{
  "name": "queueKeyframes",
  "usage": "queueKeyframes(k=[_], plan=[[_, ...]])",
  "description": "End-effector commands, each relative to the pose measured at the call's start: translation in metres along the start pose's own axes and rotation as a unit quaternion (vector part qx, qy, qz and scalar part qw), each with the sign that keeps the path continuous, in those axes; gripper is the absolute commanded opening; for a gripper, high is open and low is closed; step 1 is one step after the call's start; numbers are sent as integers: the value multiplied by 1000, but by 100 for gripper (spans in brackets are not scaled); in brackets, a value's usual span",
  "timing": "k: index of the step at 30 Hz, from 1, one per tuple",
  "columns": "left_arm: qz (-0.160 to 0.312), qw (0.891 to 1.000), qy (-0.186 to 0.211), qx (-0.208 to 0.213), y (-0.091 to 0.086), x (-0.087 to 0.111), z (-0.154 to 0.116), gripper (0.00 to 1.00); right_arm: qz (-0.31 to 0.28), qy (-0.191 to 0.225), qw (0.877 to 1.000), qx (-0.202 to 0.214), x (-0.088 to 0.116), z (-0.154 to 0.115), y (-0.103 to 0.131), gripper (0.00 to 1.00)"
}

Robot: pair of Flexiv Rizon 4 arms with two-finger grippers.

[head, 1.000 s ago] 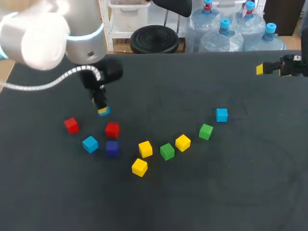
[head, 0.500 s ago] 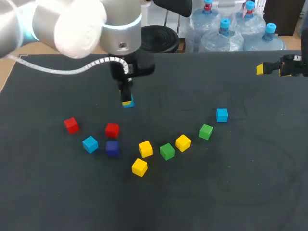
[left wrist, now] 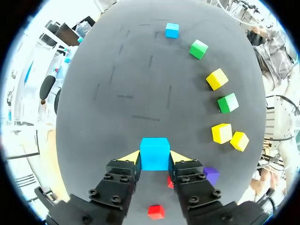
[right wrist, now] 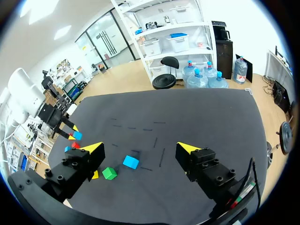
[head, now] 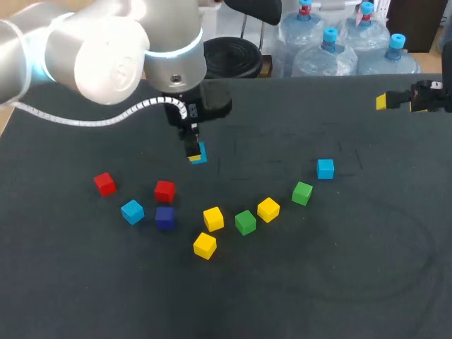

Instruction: Place the blue cubes, place green cubes on the blue cubes, place the yellow cubes on the green cubes, then place the red cubes on the yellow cubes, and place purple cube on the red cubes.

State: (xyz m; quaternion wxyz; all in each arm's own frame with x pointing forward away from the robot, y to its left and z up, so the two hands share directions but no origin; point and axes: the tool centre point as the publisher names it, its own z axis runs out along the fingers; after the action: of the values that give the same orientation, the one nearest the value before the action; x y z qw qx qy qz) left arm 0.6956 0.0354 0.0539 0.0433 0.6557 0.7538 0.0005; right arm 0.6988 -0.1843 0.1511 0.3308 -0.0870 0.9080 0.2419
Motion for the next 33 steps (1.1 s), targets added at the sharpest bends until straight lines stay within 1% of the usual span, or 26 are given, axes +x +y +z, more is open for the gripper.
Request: queueKeyframes(k=[1,4,5,6,7,8,11,14,17,19,21,23,29,33], plan=[[1,1000,-1,0,-1,1,-1,0,0,0,1000,-1,0,1,-1,100],[1,1000,-1,0,-1,1,-1,0,0,0,1000,-1,0,1,-1,100],[26,1000,7,2,-1,-7,-1,0,0,0,1000,-1,0,1,-1,100],[44,999,18,8,-2,-15,0,0,0,0,1000,-1,0,1,-1,100],[57,998,20,16,-4,-23,3,0,0,0,1000,-1,0,1,-1,100],[70,997,10,19,-6,-30,5,0,0,0,1000,-1,0,1,-1,100],[80,996,-3,32,-9,-42,12,0,0,0,1000,-1,0,1,-1,100],[77,996,-12,35,-10,-51,16,0,0,0,1000,-1,0,1,-1,100],[68,997,10,41,-9,-60,19,0,0,0,1000,-1,0,1,-1,100],[66,997,16,41,-10,-64,22,0,0,0,1000,-1,0,1,-1,100],[60,997,28,46,-12,-65,26,0,0,0,1000,-1,0,1,-1,100],[56,997,24,49,-12,-65,29,0,0,0,1000,-1,0,1,-1,100],[57,996,36,54,-12,-74,31,0,0,0,1000,-1,0,1,-1,100],[44,997,35,59,-15,-72,36,0,0,0,1000,-1,0,1,-1,100]])
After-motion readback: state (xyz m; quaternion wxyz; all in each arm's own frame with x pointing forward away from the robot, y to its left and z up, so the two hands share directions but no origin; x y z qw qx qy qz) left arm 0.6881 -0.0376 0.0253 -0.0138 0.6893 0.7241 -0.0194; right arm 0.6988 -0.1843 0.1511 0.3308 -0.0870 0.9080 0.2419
